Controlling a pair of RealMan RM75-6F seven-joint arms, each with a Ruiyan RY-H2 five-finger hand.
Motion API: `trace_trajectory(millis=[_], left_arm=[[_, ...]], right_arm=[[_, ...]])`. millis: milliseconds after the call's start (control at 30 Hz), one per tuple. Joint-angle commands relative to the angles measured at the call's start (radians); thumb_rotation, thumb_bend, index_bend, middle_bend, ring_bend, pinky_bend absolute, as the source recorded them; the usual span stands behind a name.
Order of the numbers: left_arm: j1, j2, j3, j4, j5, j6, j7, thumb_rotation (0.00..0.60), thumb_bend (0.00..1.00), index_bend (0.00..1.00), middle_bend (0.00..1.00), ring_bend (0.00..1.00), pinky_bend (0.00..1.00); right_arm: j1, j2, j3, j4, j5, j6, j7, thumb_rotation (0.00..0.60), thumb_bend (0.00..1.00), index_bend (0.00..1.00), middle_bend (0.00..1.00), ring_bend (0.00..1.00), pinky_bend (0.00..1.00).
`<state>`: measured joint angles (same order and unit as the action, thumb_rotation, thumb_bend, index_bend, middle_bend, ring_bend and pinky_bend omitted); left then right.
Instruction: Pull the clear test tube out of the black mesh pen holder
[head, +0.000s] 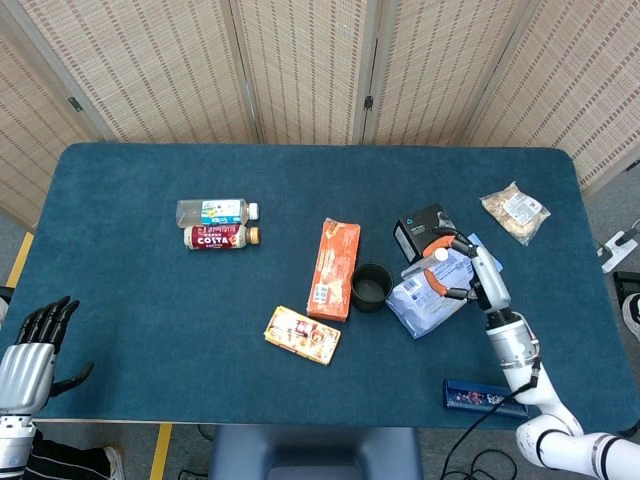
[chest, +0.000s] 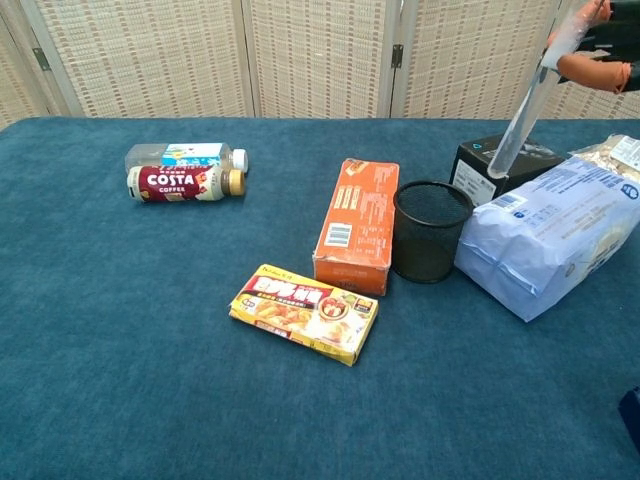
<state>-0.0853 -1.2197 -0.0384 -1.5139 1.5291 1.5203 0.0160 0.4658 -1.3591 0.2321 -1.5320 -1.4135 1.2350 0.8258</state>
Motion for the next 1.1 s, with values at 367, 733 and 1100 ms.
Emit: trace_trajectory(millis=[367, 733, 1100], left_arm=[[0.002, -0.002, 0.001, 0.006, -0.001, 0.002, -0.006, 0.6, 0.26, 0.08, 0.1, 0.1, 0.13], [0.007, -0.008, 0.002, 0.023, -0.011, -0.001, -0.02, 0.6, 0.26, 0.08, 0.1, 0.1, 0.13], [0.005, -0.014, 0.004, 0.03, -0.01, -0.006, -0.022, 0.6, 0.27, 0.08, 0.1, 0.1, 0.13]], right_arm=[[0.083, -0.049, 0.046, -0.011, 0.076, -0.162, 0.091, 0.6, 0.33, 0.65, 0.44, 0.19, 0.24], [0.126, -0.133, 0.054, 0.069, 0.114, -0.217, 0.035, 0.6, 0.33, 0.65, 0.44, 0.19, 0.24], [0.144, -0.229, 0.036, 0.196, 0.13, -0.26, 0.022, 0.6, 0.33, 0.65, 0.44, 0.19, 0.24]])
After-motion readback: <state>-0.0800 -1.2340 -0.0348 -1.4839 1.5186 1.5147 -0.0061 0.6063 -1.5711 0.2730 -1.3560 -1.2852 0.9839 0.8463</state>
